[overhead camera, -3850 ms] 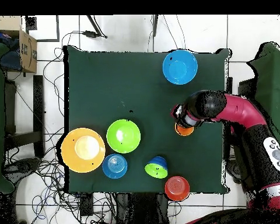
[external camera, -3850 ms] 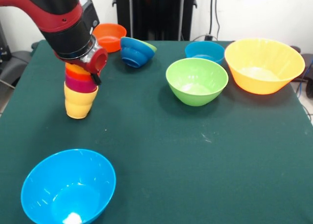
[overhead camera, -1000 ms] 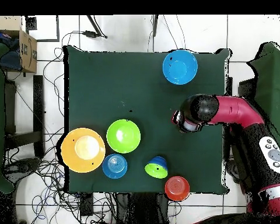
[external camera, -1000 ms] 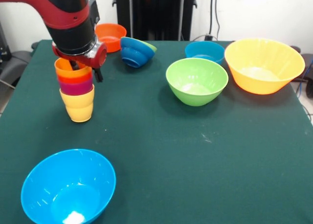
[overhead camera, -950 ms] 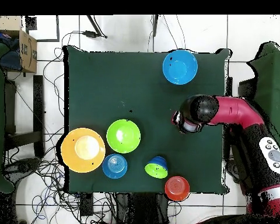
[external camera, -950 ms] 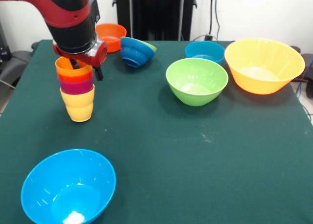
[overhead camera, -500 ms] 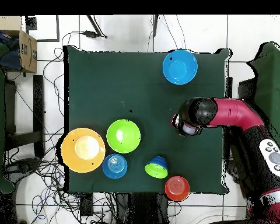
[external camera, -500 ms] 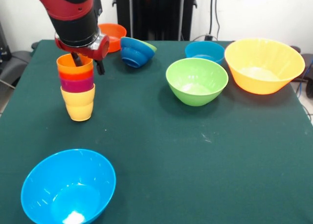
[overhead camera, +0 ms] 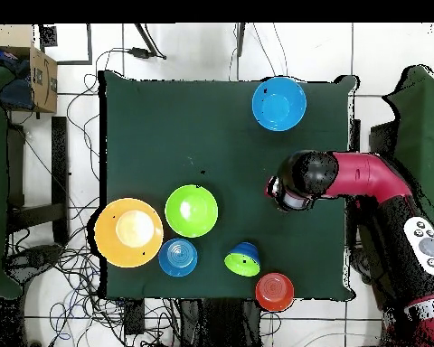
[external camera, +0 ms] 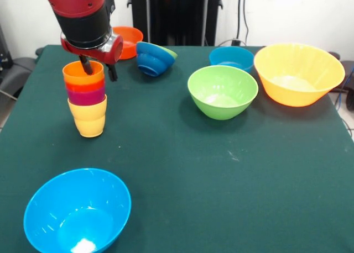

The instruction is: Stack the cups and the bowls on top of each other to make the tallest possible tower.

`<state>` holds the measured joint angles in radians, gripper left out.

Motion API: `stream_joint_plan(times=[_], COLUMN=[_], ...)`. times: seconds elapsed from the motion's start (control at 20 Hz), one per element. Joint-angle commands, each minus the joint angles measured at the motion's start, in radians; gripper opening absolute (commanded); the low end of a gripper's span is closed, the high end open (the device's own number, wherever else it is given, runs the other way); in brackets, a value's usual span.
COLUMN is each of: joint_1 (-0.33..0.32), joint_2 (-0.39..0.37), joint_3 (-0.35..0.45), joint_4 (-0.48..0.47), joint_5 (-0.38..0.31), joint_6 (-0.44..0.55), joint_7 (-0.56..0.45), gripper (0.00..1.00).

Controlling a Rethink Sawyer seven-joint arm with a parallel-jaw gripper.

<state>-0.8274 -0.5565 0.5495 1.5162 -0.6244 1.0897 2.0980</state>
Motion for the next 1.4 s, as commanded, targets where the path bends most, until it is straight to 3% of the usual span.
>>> stream_joint_plan(times=[0.05,1.4], joint_1=[0.038,0.043], joint_2=[-0.009,-0.053], joint_3=[0.000,0.019], joint_4=[0.033,0.063], joint_5=[0.013,0.072], joint_6=[0.107,0.110], joint_7=[-0.187,-0.170], gripper=[1.00,1.00])
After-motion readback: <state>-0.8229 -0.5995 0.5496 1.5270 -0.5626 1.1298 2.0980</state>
